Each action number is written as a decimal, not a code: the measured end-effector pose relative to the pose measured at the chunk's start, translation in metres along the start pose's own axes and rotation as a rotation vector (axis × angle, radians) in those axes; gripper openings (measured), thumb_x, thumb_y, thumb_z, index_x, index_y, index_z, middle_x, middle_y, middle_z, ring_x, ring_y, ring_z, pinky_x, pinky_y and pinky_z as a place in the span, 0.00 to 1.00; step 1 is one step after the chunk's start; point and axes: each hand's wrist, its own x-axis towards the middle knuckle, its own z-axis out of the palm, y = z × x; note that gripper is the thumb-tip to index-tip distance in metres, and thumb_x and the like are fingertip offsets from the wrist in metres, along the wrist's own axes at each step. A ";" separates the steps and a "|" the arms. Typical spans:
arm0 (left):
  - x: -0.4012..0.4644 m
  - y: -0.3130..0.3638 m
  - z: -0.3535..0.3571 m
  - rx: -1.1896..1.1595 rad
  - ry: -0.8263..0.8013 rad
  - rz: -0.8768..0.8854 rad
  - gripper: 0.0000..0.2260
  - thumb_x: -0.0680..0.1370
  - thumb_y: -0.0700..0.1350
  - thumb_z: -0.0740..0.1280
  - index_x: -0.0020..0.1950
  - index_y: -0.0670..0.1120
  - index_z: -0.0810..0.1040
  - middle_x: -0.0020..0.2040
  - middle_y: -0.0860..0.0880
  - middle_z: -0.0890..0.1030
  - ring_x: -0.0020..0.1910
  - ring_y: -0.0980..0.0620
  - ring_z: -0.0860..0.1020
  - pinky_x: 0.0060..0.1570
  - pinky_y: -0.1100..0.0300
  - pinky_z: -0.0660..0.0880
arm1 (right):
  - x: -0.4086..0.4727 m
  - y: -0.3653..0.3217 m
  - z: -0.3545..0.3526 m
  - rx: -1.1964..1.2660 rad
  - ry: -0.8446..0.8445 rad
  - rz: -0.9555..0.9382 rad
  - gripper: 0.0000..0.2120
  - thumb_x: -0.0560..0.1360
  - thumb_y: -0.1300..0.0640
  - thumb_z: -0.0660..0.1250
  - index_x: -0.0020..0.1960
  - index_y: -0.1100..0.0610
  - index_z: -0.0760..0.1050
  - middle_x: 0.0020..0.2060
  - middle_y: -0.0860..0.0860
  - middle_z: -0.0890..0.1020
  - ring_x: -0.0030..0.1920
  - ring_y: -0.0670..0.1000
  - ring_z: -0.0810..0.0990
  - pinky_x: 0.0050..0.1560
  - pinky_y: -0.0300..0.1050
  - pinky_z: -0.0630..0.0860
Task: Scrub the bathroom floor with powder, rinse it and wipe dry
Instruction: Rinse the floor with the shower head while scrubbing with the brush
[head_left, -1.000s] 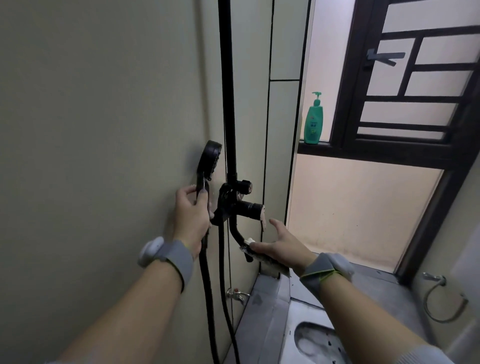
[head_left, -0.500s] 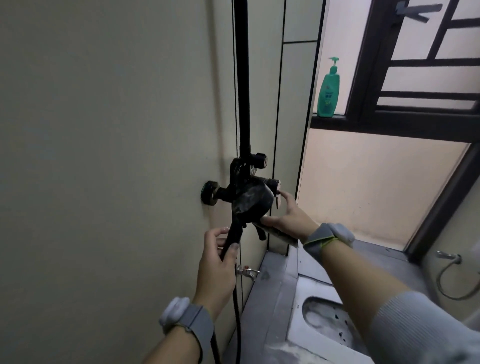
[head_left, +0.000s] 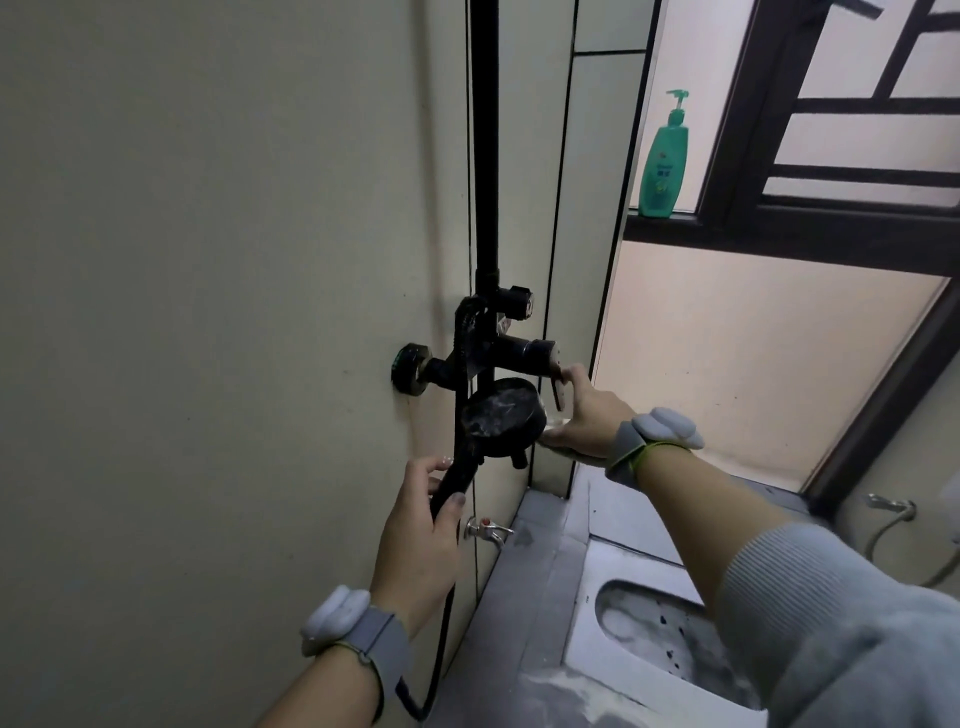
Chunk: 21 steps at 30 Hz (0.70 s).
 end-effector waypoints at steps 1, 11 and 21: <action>-0.001 0.001 0.001 0.012 -0.001 0.005 0.12 0.80 0.40 0.63 0.58 0.55 0.69 0.47 0.55 0.75 0.43 0.66 0.75 0.38 0.75 0.69 | 0.000 0.004 -0.003 -0.056 0.008 -0.013 0.27 0.68 0.45 0.71 0.59 0.47 0.59 0.33 0.52 0.78 0.34 0.56 0.79 0.34 0.45 0.75; -0.019 0.006 0.036 -0.047 -0.043 0.001 0.11 0.80 0.39 0.62 0.59 0.52 0.66 0.49 0.56 0.75 0.43 0.69 0.74 0.39 0.72 0.68 | -0.061 0.087 -0.010 0.141 0.080 0.122 0.24 0.71 0.42 0.69 0.58 0.44 0.58 0.28 0.51 0.82 0.28 0.52 0.81 0.30 0.45 0.78; -0.136 -0.111 0.188 0.036 -0.434 -0.132 0.14 0.79 0.39 0.63 0.59 0.54 0.66 0.53 0.58 0.74 0.52 0.64 0.74 0.49 0.65 0.71 | -0.262 0.334 0.132 0.787 0.338 0.848 0.19 0.74 0.49 0.71 0.58 0.57 0.72 0.51 0.59 0.79 0.46 0.55 0.78 0.44 0.50 0.75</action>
